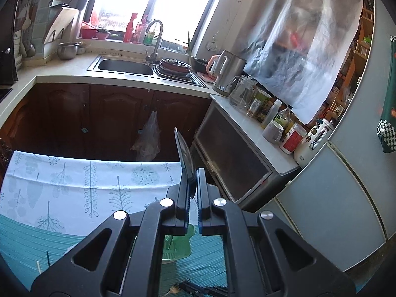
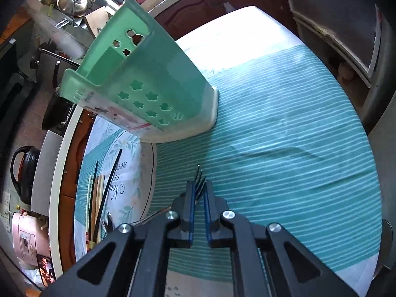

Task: Organize utensils
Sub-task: 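Open the left tool over the green holder while the right tool drops the fork in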

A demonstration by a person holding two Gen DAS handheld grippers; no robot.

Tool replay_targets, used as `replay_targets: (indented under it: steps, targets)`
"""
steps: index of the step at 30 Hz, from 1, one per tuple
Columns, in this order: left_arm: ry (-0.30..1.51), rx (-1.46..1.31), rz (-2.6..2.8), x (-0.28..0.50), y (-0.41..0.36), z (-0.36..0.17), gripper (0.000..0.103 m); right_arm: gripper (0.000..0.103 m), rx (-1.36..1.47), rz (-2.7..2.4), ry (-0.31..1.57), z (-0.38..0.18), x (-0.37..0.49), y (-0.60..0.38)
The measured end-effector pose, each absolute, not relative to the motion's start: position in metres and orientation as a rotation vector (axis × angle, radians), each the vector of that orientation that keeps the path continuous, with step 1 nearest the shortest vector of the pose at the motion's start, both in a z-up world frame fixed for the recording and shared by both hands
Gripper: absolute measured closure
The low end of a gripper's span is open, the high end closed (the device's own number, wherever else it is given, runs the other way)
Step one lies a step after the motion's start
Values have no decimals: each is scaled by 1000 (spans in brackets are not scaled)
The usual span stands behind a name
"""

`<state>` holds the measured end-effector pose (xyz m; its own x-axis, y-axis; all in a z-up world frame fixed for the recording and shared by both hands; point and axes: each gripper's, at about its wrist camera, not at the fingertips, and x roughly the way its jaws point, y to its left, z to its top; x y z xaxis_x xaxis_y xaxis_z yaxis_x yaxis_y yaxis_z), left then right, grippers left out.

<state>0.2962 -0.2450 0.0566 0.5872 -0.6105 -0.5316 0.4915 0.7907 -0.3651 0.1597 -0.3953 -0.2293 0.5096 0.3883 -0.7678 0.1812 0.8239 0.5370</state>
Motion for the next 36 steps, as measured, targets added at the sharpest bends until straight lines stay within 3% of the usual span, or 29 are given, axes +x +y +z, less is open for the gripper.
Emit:
replay_targets:
  steps: [15,21,25,27,36]
  targets:
    - [820,-48,-555,303,-268,-51,100,102,475,78,847,-130,125,-400]
    - [835,-38,-552,292,-256,-58,99,102,364,45,739,-70,117,-398]
    - [833,-27,-546,277,-241,-44,80,102,274,8,676,-35,117,-392]
    - [828,-25,-534,266,-229,-34,62,102,246,-11,658,-23,119,-393]
    - [810,21,-412,216,-165,-22,56,102,126,-126,591,16,130,-390]
